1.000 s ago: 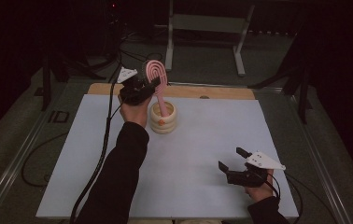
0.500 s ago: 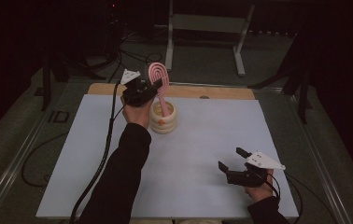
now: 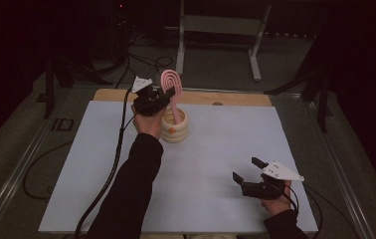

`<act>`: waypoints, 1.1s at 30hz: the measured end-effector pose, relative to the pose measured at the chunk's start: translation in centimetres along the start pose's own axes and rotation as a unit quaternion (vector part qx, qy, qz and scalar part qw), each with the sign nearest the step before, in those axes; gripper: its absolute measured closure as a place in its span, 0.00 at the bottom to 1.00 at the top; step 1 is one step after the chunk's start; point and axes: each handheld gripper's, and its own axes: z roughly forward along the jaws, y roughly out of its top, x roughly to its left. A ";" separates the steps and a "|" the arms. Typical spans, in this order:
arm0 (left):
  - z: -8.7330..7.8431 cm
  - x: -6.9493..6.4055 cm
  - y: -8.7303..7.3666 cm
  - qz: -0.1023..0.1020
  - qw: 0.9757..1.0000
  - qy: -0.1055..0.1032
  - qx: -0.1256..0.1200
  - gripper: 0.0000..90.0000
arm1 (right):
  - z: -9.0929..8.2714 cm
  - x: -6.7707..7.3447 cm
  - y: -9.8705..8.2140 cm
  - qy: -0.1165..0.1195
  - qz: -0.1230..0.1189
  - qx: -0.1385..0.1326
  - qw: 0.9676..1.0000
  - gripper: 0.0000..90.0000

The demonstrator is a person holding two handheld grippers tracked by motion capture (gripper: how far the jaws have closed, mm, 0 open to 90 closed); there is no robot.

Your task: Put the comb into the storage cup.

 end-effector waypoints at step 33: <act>0.2 0.1 -0.9 0.004 1.000 0.010 0.006 0.72 | 0.0 0.0 0.0 0.000 0.000 0.001 1.000 0.11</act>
